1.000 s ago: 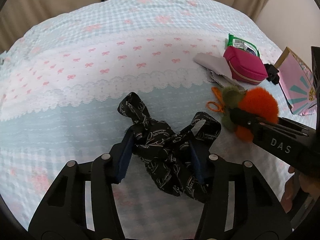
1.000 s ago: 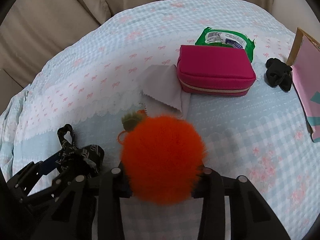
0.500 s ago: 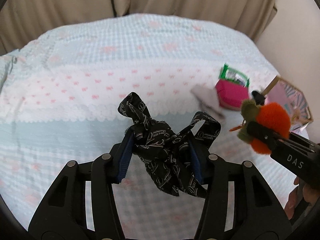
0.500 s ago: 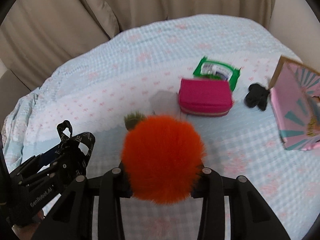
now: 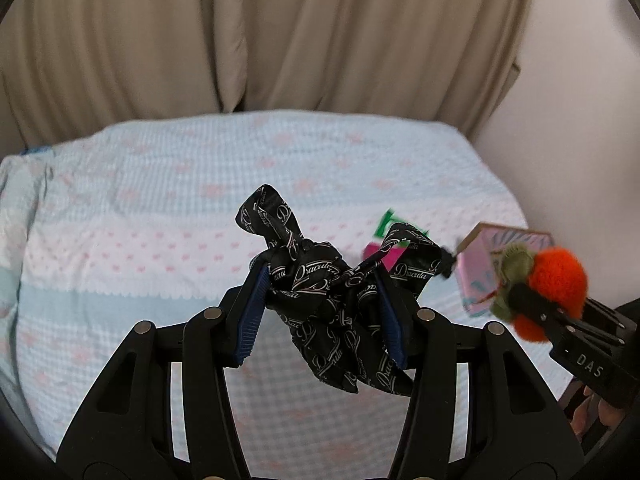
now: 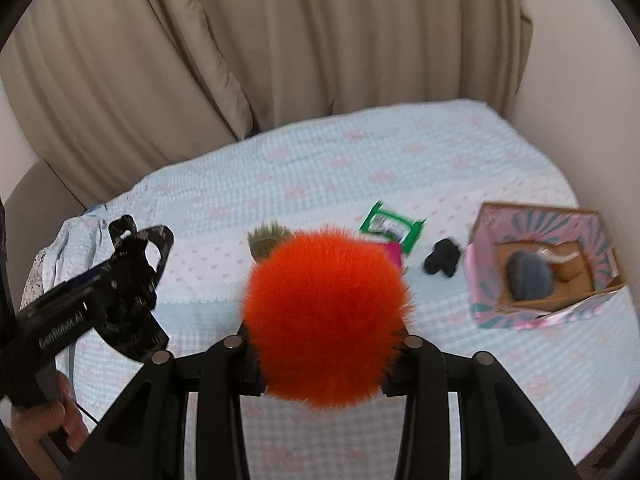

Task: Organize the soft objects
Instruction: 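Carry the black ribbon and orange pompom over the cardboard box with both tools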

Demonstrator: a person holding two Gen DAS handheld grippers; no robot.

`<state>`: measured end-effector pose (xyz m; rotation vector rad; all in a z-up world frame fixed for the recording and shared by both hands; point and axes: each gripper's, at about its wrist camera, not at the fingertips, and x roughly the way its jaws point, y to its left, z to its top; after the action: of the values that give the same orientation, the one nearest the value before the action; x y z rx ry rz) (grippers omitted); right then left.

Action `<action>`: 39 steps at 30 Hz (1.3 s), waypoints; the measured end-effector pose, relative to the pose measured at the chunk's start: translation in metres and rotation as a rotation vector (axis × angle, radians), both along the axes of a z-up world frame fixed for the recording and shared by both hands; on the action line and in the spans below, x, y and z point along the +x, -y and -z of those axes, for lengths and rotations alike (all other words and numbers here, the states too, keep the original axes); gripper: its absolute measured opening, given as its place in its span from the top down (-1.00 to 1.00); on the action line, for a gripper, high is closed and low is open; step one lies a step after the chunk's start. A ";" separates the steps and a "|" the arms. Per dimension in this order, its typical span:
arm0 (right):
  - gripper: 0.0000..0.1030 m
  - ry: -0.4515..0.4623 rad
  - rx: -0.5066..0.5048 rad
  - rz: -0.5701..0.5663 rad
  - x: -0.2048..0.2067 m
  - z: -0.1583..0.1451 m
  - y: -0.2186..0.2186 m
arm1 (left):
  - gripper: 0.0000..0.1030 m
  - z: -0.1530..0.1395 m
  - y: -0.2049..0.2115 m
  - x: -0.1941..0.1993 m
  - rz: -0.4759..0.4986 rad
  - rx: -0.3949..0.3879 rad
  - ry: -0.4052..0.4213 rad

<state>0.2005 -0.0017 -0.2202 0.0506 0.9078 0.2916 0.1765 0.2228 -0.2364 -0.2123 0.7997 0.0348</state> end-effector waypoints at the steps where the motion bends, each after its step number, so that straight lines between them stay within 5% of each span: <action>1: 0.30 0.008 0.003 0.008 -0.003 -0.009 0.008 | 0.08 -0.008 0.005 0.000 0.008 0.002 0.010; 9: 0.30 0.065 -0.009 0.074 -0.017 -0.051 0.072 | 0.08 -0.056 0.057 0.004 0.045 0.017 0.061; 16: 0.30 0.078 0.008 0.080 -0.020 -0.062 0.142 | 0.07 -0.069 0.136 0.007 0.040 0.006 0.046; 28: 0.30 0.065 0.011 0.093 0.017 -0.059 0.296 | 0.07 -0.042 0.305 0.048 0.064 -0.044 -0.028; 39: 0.30 -0.009 -0.024 0.070 0.099 -0.021 0.373 | 0.08 0.017 0.394 0.141 0.133 -0.018 -0.125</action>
<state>0.2998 -0.3745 -0.1992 0.0608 0.9162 0.2155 0.3171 -0.1713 -0.2532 -0.1753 0.9370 -0.0852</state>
